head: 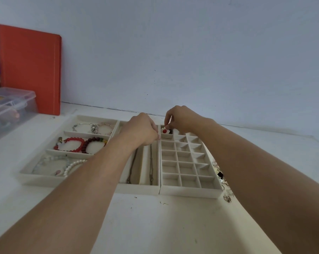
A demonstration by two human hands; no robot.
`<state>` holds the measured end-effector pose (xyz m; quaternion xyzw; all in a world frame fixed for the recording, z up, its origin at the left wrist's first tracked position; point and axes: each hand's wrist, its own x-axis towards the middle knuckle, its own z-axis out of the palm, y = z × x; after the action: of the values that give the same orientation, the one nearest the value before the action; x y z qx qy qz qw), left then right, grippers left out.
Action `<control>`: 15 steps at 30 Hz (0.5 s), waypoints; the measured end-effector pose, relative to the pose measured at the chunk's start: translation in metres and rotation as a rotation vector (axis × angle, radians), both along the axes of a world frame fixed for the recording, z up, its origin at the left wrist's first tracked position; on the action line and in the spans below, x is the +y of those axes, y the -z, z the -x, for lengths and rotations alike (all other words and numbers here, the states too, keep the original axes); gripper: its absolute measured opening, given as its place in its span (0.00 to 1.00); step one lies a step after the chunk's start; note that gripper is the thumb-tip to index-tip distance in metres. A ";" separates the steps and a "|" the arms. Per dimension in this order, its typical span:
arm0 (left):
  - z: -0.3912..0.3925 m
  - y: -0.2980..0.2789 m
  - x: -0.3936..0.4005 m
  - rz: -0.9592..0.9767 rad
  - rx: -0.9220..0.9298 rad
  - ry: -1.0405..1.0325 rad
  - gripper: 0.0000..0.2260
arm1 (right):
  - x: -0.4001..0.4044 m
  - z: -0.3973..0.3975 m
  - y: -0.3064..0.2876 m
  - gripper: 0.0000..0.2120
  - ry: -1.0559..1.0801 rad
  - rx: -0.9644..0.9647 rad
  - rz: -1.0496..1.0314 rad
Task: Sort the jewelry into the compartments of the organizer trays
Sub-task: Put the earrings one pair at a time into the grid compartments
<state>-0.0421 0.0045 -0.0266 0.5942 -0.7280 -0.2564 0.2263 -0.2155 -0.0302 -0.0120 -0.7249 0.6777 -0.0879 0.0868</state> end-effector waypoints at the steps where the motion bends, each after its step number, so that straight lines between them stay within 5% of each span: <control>1: 0.000 0.000 0.000 0.004 0.000 0.001 0.06 | -0.001 0.000 0.000 0.00 -0.001 0.011 0.005; 15: -0.010 -0.001 -0.007 0.099 -0.013 -0.103 0.03 | 0.024 -0.008 -0.006 0.04 -0.024 -0.076 0.032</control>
<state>-0.0320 -0.0025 -0.0255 0.6204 -0.7098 -0.2043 0.2637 -0.2074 -0.0058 -0.0061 -0.7305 0.6636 -0.1250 0.1019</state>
